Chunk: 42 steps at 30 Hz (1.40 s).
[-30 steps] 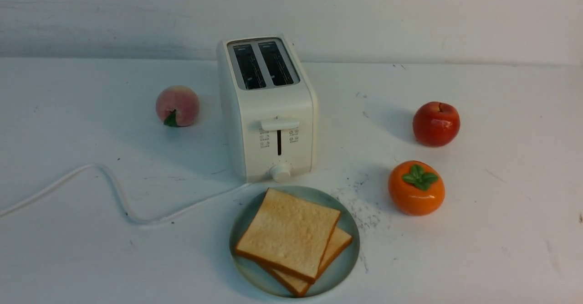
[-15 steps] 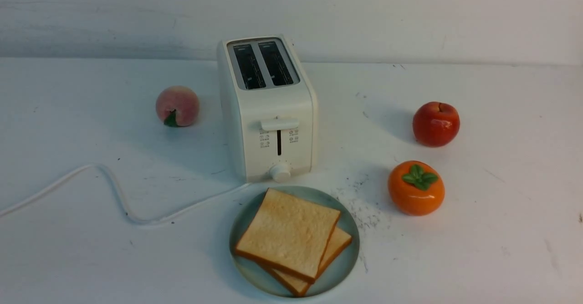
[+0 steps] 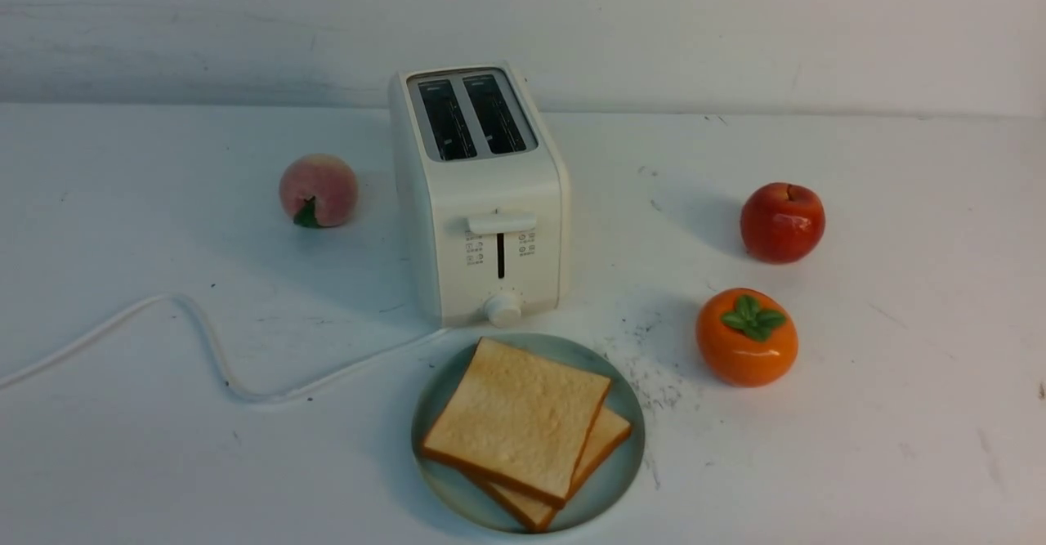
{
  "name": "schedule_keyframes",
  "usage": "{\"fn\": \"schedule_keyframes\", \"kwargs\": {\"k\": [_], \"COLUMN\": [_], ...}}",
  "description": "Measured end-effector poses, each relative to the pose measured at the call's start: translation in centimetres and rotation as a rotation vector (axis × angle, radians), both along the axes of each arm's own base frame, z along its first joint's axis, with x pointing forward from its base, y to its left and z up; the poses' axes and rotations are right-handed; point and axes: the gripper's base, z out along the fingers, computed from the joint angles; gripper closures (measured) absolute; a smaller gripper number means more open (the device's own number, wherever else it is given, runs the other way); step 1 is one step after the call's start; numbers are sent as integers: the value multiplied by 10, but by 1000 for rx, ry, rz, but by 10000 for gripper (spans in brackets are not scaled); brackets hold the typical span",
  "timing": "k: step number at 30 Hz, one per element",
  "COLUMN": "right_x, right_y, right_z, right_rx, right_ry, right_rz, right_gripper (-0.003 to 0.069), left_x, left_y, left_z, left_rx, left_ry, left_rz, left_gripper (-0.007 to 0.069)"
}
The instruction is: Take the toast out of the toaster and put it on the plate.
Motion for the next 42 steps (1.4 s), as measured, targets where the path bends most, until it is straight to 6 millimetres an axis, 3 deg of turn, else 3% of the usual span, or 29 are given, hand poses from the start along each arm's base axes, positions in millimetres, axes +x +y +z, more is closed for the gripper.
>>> {"fn": "schedule_keyframes", "kwargs": {"k": [5,14,19,23,28,31,36,42], "right_x": [0,0,0,0,0,0,0,0], "right_y": [0,0,0,0,0,0,0,0], "right_z": [0,0,0,0,0,0,0,0], "right_rx": [0,0,0,0,-1,-1,-1,-1], "right_ry": [0,0,0,0,0,0,0,1], "right_rz": [0,0,0,0,0,0,0,0], "right_gripper": [468,466,457,452,445,440,433,430], "left_x": [8,15,12,13,16,20,31,38], "left_y": [-20,-29,-36,-43,-48,-46,-31,-9], "left_z": [-21,-58,-65,-82,-104,-111,-124,-138], "left_rx": [-43,37,-139,-218,-157,-142,-21,89], "left_ry": [-86,-17,137,187,49,-31,-103,7], "left_rz": [-71,-79,-113,-147,-175,-115,146,480], "left_gripper": [638,638,638,638,638,638,638,638]}}
